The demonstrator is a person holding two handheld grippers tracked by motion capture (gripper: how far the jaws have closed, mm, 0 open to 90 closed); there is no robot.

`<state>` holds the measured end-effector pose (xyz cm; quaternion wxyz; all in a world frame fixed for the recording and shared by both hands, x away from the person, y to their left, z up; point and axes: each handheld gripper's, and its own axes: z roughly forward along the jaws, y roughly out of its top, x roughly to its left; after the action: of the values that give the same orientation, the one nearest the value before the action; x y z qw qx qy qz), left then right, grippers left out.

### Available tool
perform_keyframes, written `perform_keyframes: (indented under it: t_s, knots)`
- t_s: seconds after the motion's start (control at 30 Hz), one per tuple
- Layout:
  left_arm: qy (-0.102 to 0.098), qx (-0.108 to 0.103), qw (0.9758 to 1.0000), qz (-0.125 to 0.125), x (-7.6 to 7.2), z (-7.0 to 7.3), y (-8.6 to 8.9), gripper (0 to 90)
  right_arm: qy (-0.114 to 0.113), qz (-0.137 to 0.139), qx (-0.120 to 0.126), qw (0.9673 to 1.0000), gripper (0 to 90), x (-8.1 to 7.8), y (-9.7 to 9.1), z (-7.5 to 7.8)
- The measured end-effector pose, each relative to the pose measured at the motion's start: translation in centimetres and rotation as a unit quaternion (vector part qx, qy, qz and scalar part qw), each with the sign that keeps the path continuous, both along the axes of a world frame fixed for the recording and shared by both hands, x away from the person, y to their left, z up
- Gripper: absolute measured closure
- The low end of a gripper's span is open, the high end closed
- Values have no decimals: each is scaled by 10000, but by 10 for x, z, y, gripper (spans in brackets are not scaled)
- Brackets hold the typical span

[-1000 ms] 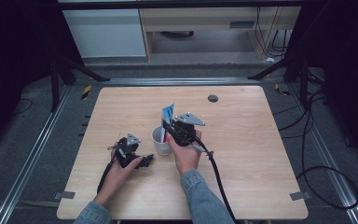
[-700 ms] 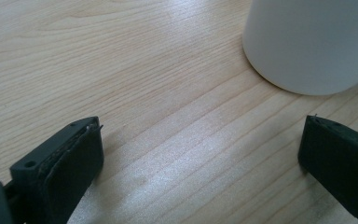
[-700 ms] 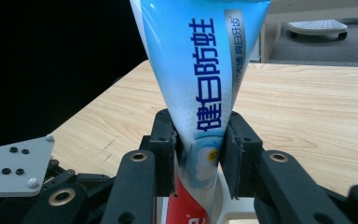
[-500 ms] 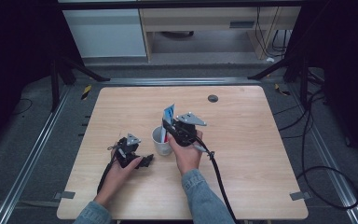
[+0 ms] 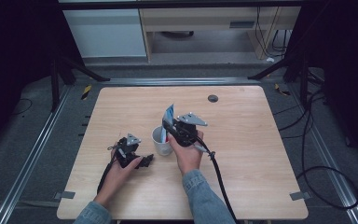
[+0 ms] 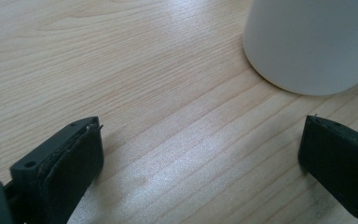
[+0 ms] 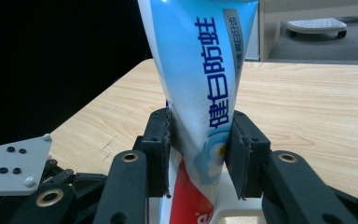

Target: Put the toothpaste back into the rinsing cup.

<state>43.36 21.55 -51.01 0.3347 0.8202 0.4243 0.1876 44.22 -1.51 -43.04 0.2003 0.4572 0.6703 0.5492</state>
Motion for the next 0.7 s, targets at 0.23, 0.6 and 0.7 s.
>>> perform_keyframes:
  t_s: [0.23,0.6,0.7]
  knots:
    - [-2,1,10000,-2,0,0,0,0,15,21,-28,10000,619,0,-1,0]
    - [-1,0,10000,-1,0,0,0,0,39,41,-55,10000,585,1,-1,-1]
    - [-2,-1,10000,0,0,0,0,0,39,40,-46,10000,577,0,-2,0]
